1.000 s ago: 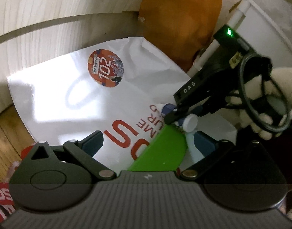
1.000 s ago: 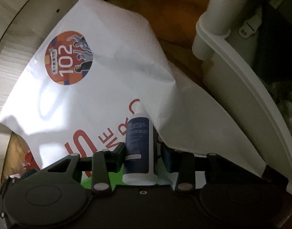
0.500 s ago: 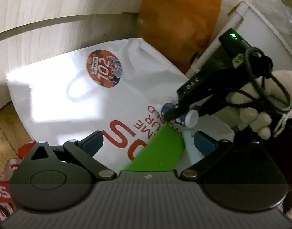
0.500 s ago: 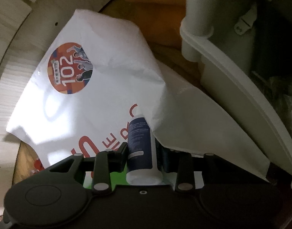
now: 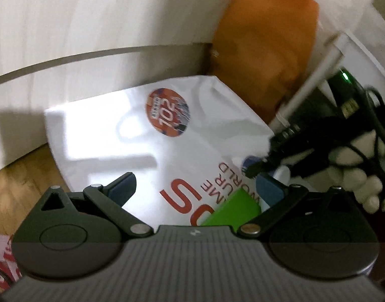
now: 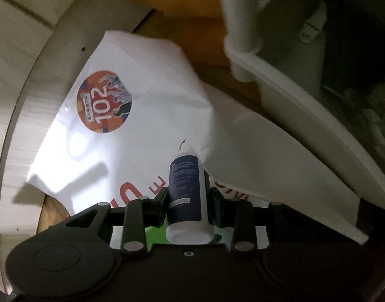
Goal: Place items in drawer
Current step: 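Lift the bottle out of the bag with the right gripper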
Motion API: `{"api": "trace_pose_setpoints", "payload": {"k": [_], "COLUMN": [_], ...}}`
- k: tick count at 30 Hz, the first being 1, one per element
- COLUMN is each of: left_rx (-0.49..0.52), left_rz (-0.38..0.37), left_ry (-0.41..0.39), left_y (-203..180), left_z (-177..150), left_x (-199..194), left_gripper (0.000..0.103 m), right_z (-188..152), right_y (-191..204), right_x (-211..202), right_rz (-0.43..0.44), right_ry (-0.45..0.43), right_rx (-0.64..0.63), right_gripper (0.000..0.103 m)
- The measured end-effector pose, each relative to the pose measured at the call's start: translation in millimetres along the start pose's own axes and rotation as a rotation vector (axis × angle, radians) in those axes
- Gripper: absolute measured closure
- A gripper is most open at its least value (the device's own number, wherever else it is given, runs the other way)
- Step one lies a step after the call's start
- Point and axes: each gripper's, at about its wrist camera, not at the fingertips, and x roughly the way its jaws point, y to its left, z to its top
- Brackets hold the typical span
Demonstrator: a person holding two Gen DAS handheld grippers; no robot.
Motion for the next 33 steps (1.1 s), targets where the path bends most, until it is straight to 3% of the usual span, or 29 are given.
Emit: {"api": "trace_pose_setpoints", "payload": {"k": [8,14,18,22,33], "left_rx": [-0.046,0.033,0.042,0.114,0.195], "left_rz": [0.042,0.194,0.211,0.234,0.299], "left_ry": [-0.024,-0.071,-0.087,-0.104,-0.159], "left_y": [1.3,-11.5,-16.0,-27.7,-57.2], "left_z": [9.8,21.7,29.5,35.0,43.7], "left_x": [-12.7,-34.5,-46.7,-58.8,-90.2], "left_gripper": [0.000,0.000,0.000,0.000,0.000], "right_z": [-5.5,-6.7,-8.9,-16.2,-47.5], "right_y": [4.2,15.2,33.2,50.1,84.7], "right_x": [-5.2,-24.9,-48.4,-61.5,-114.3], "right_rz": [0.066,0.140,0.257,0.350,0.478], "right_ry": [-0.012,-0.067,-0.117,-0.110,-0.201], "right_rx": [0.042,0.057,0.035,0.007,-0.103], "right_gripper": [0.064,0.063,0.063,0.063,0.063]}}
